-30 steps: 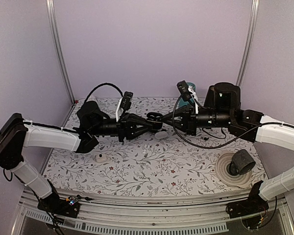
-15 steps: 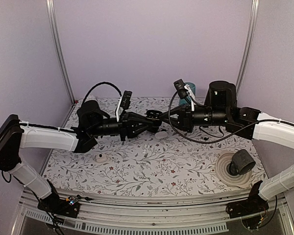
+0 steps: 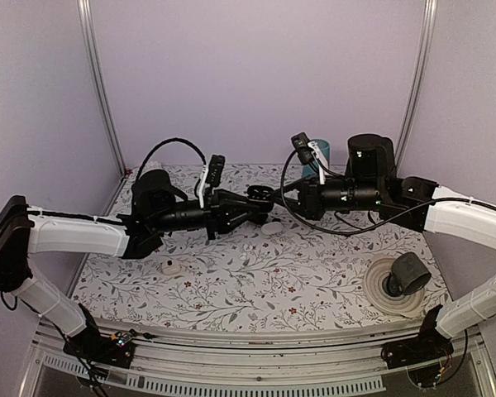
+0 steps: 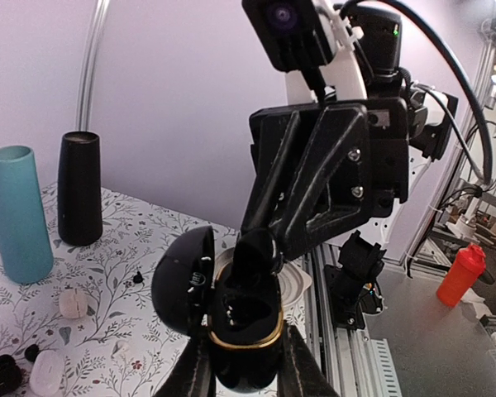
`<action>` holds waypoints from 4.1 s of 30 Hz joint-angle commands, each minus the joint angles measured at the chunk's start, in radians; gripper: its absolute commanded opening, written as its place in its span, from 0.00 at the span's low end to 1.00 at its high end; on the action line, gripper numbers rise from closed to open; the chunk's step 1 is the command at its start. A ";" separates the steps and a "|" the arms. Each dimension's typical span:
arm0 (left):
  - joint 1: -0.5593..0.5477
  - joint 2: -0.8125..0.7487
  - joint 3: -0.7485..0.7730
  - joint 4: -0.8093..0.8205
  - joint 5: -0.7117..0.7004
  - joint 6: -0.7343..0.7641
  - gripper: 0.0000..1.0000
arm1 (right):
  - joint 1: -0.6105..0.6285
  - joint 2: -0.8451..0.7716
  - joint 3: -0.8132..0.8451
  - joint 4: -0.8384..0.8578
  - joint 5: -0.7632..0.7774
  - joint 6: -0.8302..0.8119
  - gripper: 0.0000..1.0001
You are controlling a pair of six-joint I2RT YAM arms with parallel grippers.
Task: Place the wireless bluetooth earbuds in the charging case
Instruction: Adjust the right earbud in the right side groove of the charging case.
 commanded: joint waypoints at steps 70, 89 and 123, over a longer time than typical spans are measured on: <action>-0.014 -0.042 0.037 0.012 0.135 0.038 0.00 | -0.023 -0.021 0.095 -0.087 0.011 0.015 0.44; 0.013 0.021 0.065 0.095 0.284 -0.091 0.00 | -0.009 -0.037 0.051 -0.068 -0.062 -0.105 0.52; 0.025 0.039 0.087 0.129 0.384 -0.154 0.00 | 0.004 -0.029 0.041 -0.172 -0.237 -0.236 0.57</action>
